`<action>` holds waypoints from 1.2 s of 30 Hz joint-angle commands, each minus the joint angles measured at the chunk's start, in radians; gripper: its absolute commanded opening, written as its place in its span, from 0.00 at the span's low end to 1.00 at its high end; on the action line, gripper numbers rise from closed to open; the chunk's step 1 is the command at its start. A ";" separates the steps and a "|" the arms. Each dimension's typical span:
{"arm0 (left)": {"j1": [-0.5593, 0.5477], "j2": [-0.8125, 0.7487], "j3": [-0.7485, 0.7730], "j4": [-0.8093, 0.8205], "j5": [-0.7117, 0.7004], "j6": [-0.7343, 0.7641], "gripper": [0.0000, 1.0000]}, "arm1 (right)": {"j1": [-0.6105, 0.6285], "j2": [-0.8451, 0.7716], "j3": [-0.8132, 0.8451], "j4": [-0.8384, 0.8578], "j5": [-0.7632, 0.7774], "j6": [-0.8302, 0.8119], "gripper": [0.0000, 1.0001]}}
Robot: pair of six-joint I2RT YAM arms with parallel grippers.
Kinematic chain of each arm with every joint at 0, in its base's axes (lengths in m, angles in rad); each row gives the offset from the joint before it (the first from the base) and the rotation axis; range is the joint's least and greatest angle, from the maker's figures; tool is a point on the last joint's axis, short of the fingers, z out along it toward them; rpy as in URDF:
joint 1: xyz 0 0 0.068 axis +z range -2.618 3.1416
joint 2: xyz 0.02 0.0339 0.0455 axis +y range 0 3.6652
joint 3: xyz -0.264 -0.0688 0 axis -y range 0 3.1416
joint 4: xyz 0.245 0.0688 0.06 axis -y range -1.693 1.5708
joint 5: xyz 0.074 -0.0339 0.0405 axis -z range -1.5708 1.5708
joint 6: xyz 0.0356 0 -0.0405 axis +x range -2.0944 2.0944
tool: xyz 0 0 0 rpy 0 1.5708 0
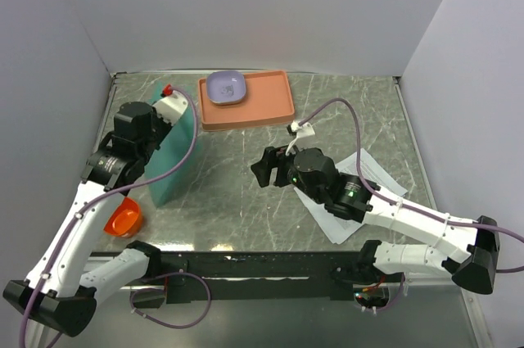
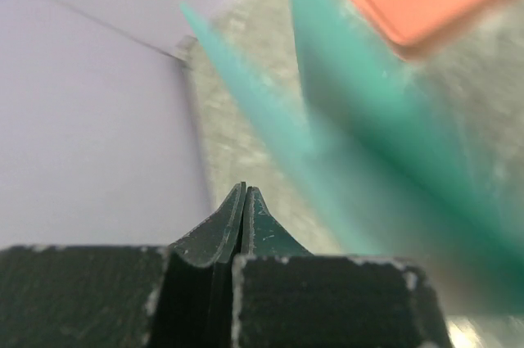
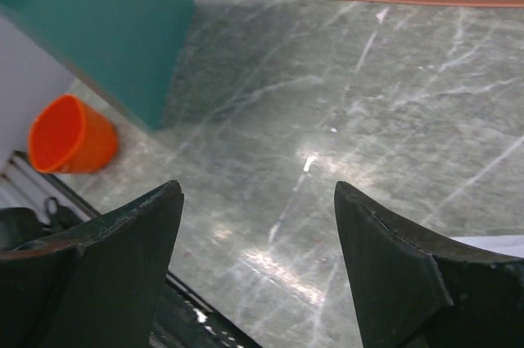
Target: Put the files into the folder
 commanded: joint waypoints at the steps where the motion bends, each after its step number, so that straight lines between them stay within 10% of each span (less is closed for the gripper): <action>1: -0.024 -0.033 0.055 -0.211 0.132 -0.116 0.01 | 0.001 -0.008 0.066 -0.004 -0.016 0.035 0.85; 10: -0.049 0.025 0.236 -0.294 0.288 -0.223 0.01 | -0.019 0.024 0.127 -0.085 -0.001 0.047 0.86; 18: 0.051 0.076 -0.073 -0.158 0.177 -0.203 0.22 | -0.143 0.290 0.150 -0.048 -0.255 0.015 0.91; 26: 0.391 0.284 -0.185 -0.093 0.231 -0.090 0.02 | -0.284 0.482 0.103 0.122 -0.512 0.016 0.95; 36: 0.433 0.375 -0.291 0.012 0.151 0.001 0.01 | -0.341 0.700 0.178 0.285 -0.745 0.055 0.78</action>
